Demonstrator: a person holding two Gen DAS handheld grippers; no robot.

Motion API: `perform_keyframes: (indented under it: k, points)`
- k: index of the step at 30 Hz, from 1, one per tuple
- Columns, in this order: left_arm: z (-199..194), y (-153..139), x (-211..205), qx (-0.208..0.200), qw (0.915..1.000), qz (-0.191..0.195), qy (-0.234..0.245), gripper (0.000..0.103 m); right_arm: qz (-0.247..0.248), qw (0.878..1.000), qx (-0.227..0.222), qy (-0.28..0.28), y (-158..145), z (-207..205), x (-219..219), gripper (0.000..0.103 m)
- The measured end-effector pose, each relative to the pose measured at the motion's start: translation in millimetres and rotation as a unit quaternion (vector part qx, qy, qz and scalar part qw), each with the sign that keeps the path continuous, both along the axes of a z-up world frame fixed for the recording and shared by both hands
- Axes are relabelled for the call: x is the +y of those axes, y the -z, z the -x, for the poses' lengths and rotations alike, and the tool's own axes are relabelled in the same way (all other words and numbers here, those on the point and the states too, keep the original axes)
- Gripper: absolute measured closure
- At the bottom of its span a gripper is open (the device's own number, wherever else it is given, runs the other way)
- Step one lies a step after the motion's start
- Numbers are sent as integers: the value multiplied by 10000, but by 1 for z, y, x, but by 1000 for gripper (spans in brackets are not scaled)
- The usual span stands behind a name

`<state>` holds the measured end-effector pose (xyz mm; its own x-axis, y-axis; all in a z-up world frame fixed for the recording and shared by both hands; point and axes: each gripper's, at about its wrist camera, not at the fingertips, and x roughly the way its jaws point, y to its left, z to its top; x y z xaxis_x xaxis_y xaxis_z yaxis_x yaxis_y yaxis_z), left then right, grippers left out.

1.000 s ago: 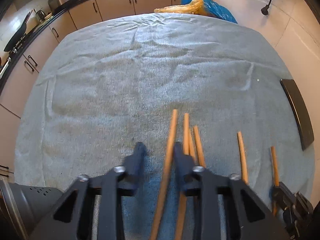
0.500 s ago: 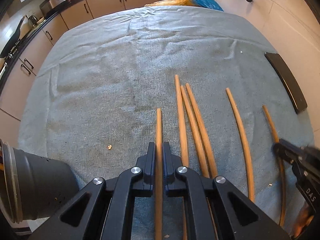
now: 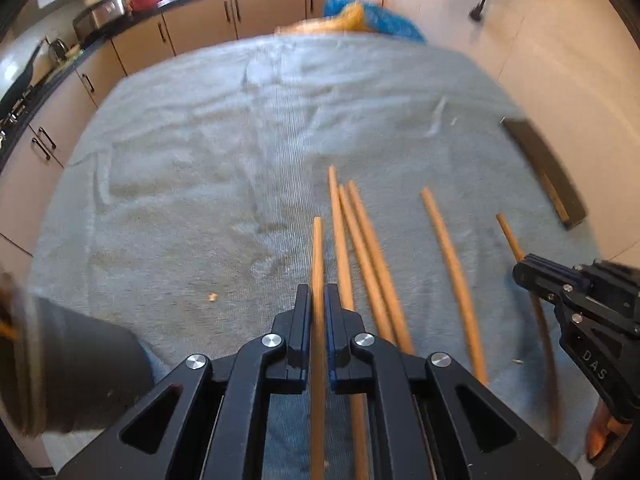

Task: Organize utensils
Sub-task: 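Lift both chopsticks upright and carry them over the black holder cup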

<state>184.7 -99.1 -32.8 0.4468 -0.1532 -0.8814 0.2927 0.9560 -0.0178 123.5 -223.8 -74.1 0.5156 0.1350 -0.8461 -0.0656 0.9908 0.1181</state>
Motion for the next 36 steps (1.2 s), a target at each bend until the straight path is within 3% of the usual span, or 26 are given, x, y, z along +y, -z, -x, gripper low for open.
perform_keyframes:
  k: [3,7,11,19,23,36]
  points:
    - [19,-27,12,-375,9989,276,-5,97,-210,9965,-801,146,-34,32,0,96]
    - [50,-64,34,-923,9937,640,-69,97,-346,9791,-1994,185,-79,84,9,96]
    - [82,-92,49,-1444,9865,766,-5,97,-512,9619,-2674,238,-94,125,19,96]
    - [123,-106,66,-1797,9804,805,103,97,-329,9481,-3146,315,-95,164,44,96]
    - [136,-113,77,-1932,9773,863,66,97,-264,9480,-3154,327,-95,174,46,96]
    - [145,-129,98,-2040,9736,1013,-162,97,-451,9379,-3424,330,-111,184,43,96]
